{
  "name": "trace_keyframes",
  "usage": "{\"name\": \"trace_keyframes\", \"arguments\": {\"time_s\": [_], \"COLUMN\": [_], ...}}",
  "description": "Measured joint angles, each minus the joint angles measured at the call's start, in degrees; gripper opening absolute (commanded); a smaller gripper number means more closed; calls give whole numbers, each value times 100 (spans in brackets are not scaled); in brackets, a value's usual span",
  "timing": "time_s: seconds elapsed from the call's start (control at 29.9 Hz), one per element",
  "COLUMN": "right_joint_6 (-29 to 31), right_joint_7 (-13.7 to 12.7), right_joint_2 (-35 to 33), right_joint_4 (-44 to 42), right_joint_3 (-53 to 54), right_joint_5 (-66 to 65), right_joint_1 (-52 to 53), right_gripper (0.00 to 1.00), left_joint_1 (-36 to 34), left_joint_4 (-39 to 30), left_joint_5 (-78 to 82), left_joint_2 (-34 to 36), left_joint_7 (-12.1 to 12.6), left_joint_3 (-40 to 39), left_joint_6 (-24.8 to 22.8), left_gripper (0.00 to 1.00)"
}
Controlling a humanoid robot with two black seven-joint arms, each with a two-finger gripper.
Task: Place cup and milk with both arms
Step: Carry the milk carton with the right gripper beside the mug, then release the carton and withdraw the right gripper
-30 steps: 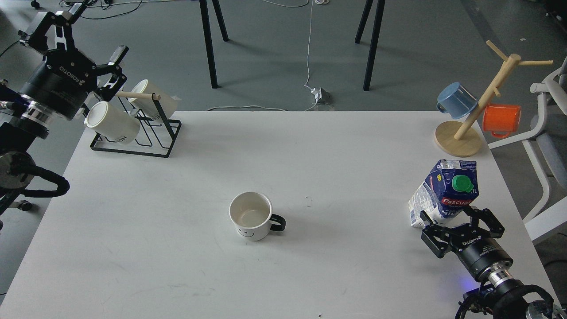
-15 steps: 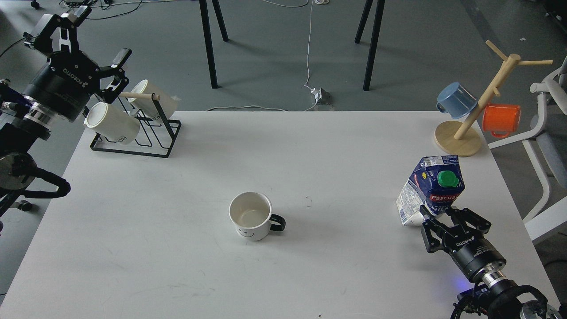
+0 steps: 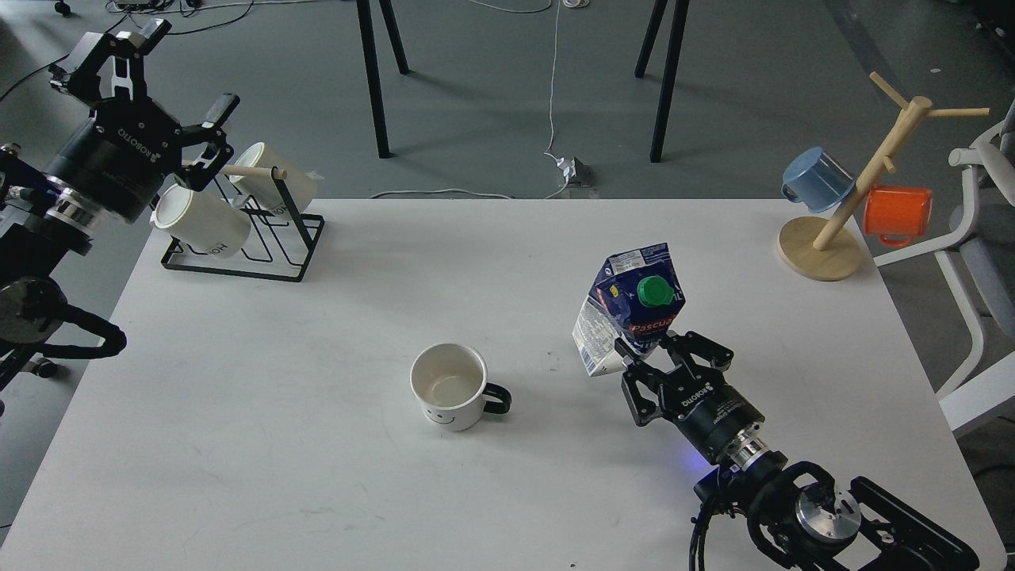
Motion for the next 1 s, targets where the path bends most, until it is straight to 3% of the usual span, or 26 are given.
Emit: {"name": "trace_keyframes", "arguments": {"time_s": [0.2,0.57,0.64,0.67,0.77,1.0], "right_joint_6": [0,0,1,1,1,0], "right_joint_7": [2,3,3,2,2,-5], "right_joint_2": [618,627,620,612,547,415], "right_joint_4": [-296,-238,-235,-235,-234,-169], "right_joint_3": [-415,-440,-433,-431,-408,-220], "right_joint_5": [-496,-589,-589,-590,-589,-546], "right_joint_1": [76,-335,-365,-379,-404,-408], "right_gripper": [45,45,52,61,100,99], "left_joint_1": [0,11,11,11,11,13], "left_joint_4": [0,0,0,0,0,47], "left_joint_5": [0,0,0,0,0,0], "left_joint_2": [4,-30,-31,-31,-31,-44], "left_joint_7": [0,0,0,0,0,0], "left_joint_3": [0,16,17,17,17,17], "left_joint_6": [0,0,0,0,0,0], "left_gripper": [95,95,96,96,96,96]}}
